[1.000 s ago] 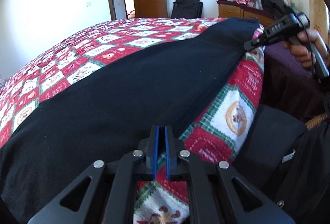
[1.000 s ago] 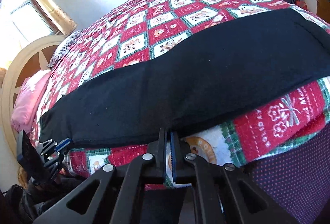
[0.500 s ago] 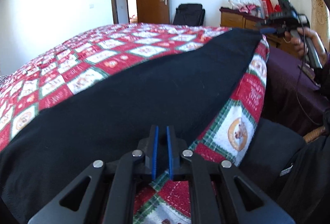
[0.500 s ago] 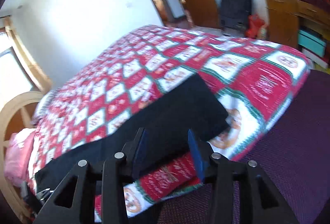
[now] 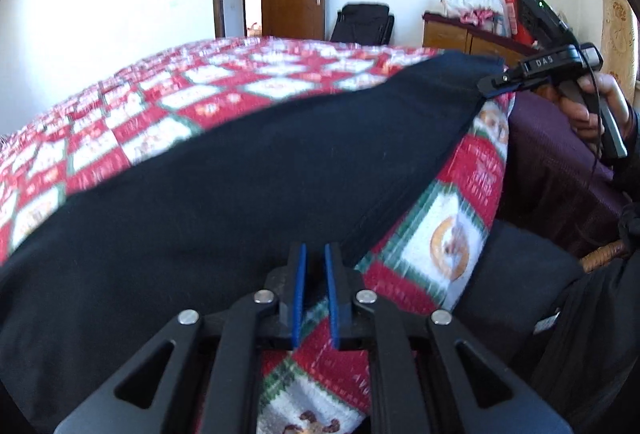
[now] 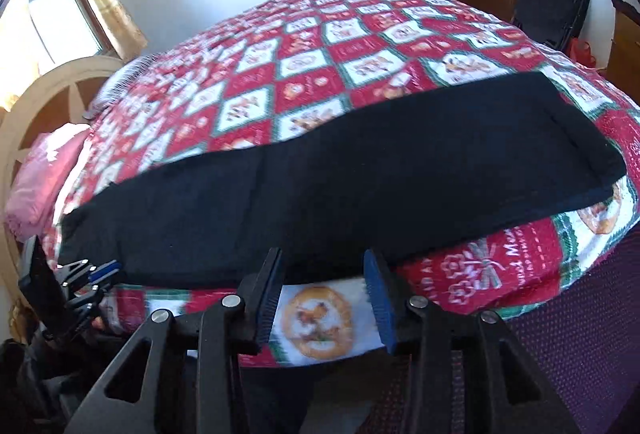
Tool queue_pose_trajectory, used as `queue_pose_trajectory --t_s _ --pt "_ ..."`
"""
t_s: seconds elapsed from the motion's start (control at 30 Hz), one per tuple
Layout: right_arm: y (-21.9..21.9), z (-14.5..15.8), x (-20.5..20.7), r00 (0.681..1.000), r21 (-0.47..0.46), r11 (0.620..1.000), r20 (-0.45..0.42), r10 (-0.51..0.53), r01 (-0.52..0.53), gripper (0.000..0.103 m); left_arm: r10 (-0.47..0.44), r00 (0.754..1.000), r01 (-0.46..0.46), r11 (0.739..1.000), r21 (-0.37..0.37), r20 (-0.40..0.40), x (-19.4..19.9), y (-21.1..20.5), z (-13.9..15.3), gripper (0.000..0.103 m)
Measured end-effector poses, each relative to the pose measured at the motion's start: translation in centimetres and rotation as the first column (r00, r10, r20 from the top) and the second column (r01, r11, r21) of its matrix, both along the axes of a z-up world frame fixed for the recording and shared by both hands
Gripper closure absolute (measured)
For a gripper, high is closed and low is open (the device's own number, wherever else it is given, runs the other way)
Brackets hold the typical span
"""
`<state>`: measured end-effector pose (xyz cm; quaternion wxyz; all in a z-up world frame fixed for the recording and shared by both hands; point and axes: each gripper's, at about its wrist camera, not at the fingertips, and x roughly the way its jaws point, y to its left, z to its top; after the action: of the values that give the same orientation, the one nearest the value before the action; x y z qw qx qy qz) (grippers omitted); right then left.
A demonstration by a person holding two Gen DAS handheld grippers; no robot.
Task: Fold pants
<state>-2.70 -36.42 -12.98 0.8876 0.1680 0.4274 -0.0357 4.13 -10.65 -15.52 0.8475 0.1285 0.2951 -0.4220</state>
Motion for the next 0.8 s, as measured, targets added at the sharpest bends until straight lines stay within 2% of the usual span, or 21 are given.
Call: queue_pose_trajectory --t_s 0.07,0.13,0.27,0.43,0.47,0.53,0.7,0.8 --pt "1.0 0.9 0.1 0.999 -0.027 1.0 0.049 0.015 -0.014 0.059 0.025 0.999 -0.024 0.999 -0.027 0.032 0.1 0.0 1.0 0.054" --pt "2.4 1.2 0.8 0.994 -0.025 0.998 0.096 0.051 -0.049 0.059 0.054 0.996 -0.052 0.998 -0.041 0.065 0.5 -0.3 1.7 0.042" --pt "5.5 -0.2 3.0 0.989 -0.027 0.992 0.081 0.126 -0.124 0.059 0.107 0.991 -0.109 0.994 0.019 0.082 2.1 -1.3 1.2 0.041" --pt "6.8 -4.4 3.8 0.986 -0.036 0.987 -0.056 0.155 -0.157 0.059 0.146 0.989 -0.147 0.985 0.088 0.021 3.4 -1.2 -0.9 0.041" --pt "6.9 -4.9 3.7 0.984 -0.047 0.984 -0.063 0.168 -0.171 0.059 0.147 0.989 -0.149 0.985 0.081 0.03 3.2 -1.1 -1.0 0.041" --pt "7.1 -5.0 3.3 0.982 -0.072 0.98 -0.054 0.18 -0.183 0.059 0.149 0.988 -0.151 0.986 0.074 0.029 3.2 -1.0 -1.1 0.039" --pt "6.6 -4.6 3.0 0.986 -0.038 0.985 -0.04 0.165 -0.166 0.059 0.18 0.983 -0.181 0.98 0.08 0.021 3.2 -0.7 -0.7 0.039" --pt "7.0 -3.2 2.9 0.989 -0.042 0.989 -0.005 0.145 -0.145 0.059 0.225 0.974 -0.228 0.97 0.08 0.04 3.1 0.1 -0.3 0.033"
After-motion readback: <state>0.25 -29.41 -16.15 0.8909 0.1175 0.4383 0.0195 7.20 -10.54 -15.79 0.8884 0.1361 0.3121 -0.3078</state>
